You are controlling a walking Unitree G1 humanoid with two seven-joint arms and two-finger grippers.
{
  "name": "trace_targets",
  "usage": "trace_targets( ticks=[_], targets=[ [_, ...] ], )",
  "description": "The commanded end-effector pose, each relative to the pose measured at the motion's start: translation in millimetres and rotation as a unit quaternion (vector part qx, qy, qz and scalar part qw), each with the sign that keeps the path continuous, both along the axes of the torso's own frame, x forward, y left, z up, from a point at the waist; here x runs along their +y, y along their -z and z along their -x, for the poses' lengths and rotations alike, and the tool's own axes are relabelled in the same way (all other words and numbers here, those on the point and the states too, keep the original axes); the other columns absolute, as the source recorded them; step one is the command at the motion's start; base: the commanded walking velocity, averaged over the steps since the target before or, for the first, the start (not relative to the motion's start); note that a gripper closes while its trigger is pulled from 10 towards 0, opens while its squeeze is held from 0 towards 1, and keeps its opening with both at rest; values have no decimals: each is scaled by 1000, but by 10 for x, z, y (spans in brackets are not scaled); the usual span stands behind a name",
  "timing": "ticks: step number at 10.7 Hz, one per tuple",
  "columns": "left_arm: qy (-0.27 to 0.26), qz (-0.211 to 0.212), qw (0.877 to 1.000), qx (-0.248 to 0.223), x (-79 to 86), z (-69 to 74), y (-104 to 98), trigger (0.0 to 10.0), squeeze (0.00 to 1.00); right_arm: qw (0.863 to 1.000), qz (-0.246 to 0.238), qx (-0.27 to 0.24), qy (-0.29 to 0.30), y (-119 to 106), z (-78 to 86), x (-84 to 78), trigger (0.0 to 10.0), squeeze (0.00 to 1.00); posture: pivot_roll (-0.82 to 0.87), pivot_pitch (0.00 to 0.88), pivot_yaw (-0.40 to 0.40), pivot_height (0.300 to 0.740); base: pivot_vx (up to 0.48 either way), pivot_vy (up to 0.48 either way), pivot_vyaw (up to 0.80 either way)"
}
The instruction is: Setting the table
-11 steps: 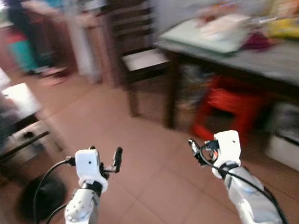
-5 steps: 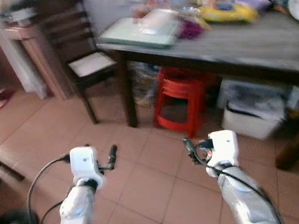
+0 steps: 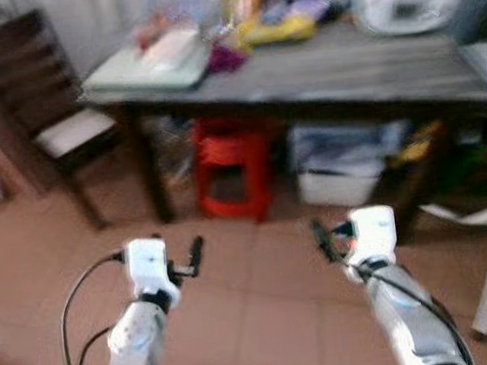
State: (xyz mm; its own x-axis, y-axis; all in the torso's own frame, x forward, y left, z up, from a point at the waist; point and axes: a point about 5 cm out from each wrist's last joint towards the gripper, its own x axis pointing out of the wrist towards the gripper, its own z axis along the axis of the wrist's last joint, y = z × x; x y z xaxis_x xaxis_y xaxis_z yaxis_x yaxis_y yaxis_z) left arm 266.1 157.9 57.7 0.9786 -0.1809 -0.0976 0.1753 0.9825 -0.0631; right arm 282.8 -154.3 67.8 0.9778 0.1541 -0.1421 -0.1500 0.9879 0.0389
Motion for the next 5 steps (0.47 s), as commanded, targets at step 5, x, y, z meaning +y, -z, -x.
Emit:
trace_targets(
  ticks=[5],
  targets=[
    [3,-13,1000,-2,86,-4,-22,10000,0,1000,-2,12,7,12,8,74,10000,0,-71,40,59,740,360,0,0]
  ],
)
